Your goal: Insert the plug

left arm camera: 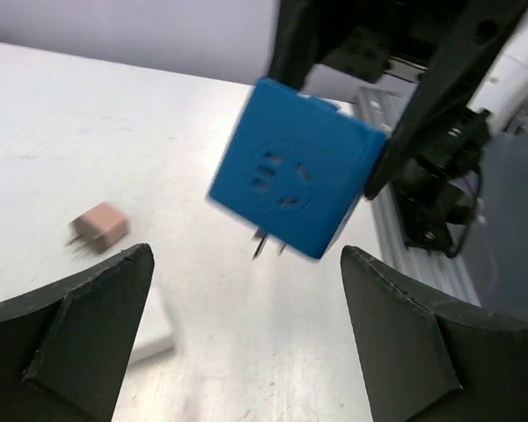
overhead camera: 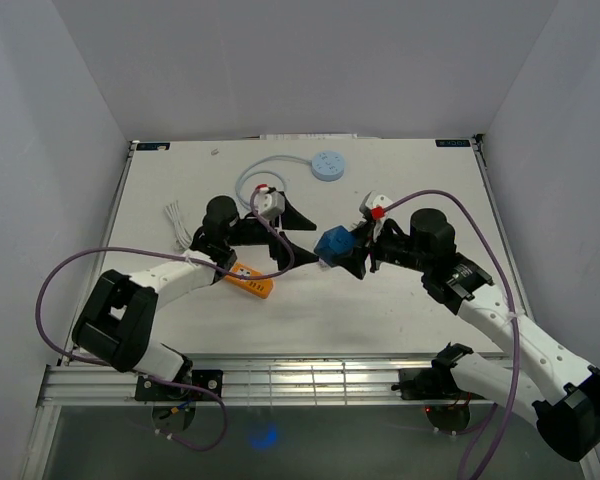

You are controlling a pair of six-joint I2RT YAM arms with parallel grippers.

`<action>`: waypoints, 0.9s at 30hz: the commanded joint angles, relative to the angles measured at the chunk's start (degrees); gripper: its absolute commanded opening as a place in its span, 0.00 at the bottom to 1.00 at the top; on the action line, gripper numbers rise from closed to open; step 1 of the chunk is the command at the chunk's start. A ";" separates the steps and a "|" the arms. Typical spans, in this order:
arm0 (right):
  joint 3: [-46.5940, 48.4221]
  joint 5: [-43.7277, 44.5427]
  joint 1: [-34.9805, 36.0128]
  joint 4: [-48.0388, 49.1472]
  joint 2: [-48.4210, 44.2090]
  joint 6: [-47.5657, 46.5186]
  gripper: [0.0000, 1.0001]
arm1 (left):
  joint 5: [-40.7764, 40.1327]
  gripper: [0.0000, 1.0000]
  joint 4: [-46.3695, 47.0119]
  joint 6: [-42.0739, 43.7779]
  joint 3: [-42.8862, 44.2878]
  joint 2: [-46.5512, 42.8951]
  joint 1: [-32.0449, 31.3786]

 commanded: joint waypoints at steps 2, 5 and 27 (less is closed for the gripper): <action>-0.92 12.36 -0.22 4.80 -1.62 2.83 0.08 | -7.42 0.98 13.49 -13.56 -4.25 -3.83 7.33; -1.71 18.78 -0.49 6.20 -1.36 5.21 0.08 | -11.54 0.98 14.13 -17.44 -2.87 -2.34 8.84; -0.13 25.03 -2.86 9.56 1.11 8.55 0.08 | -38.37 0.98 -32.74 -52.95 61.30 48.02 14.20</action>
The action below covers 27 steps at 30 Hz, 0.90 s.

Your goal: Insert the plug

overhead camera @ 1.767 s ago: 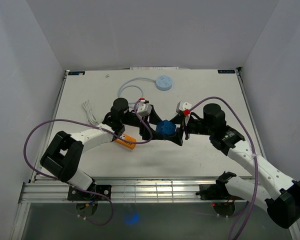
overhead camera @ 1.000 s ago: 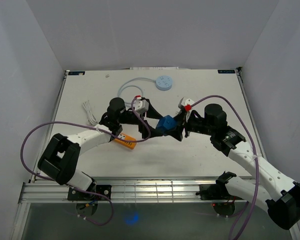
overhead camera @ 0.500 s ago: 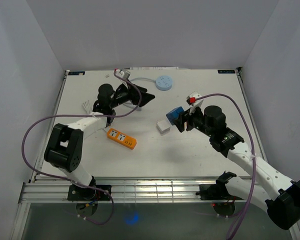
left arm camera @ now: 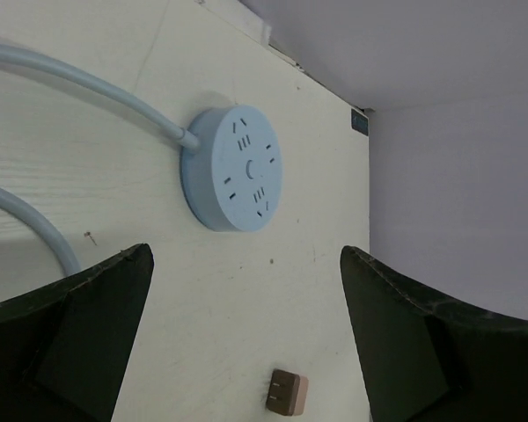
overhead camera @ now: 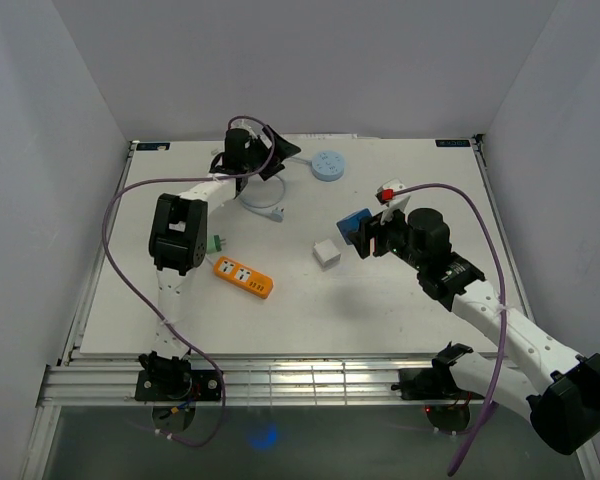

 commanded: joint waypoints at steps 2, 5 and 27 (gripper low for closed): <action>2.60 0.44 -0.41 5.16 -1.76 0.35 0.08 | 0.56 0.98 -1.21 -14.14 8.29 4.30 0.21; 1.90 0.00 -0.50 5.16 -2.11 0.44 0.08 | 4.16 0.98 0.37 -16.81 12.96 10.01 0.13; -1.62 -0.44 -0.85 6.48 -3.51 0.79 0.08 | -21.22 0.72 6.09 -33.78 18.05 18.28 -2.86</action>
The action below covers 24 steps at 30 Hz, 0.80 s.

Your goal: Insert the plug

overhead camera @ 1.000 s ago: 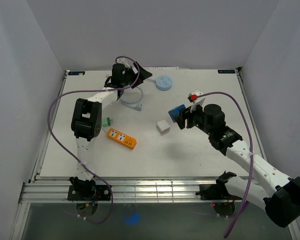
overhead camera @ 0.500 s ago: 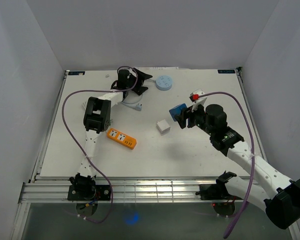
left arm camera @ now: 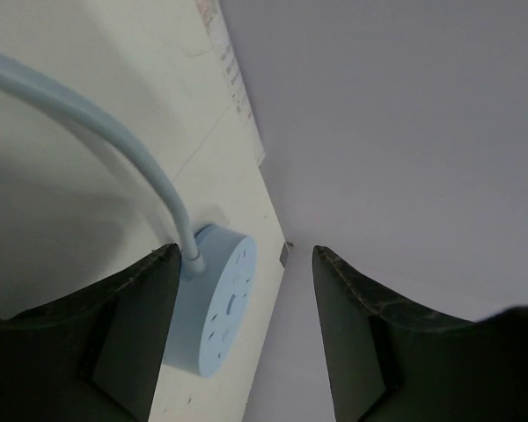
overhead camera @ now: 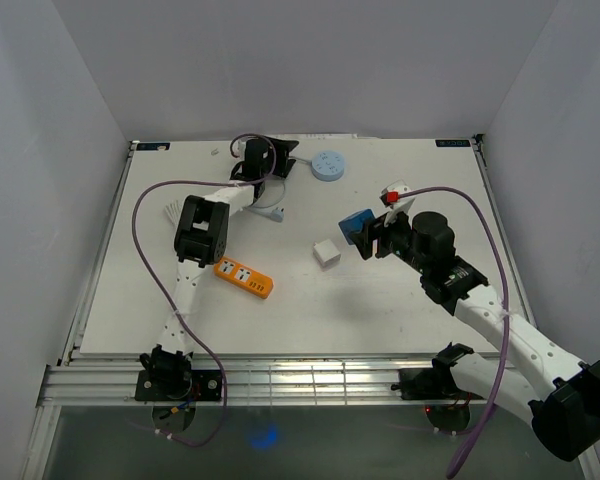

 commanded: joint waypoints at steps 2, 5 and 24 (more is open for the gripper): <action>-0.41 0.15 -0.24 5.04 -1.50 0.62 0.08 | -7.46 0.70 1.08 -0.44 6.97 3.40 -1.07; -0.77 0.32 -0.24 5.39 -1.94 0.79 0.08 | -9.22 0.62 1.17 1.14 10.75 6.56 -1.60; -1.64 -2.22 -1.20 6.35 -1.94 2.64 0.08 | -14.86 0.84 10.40 13.44 -24.29 -18.98 -3.09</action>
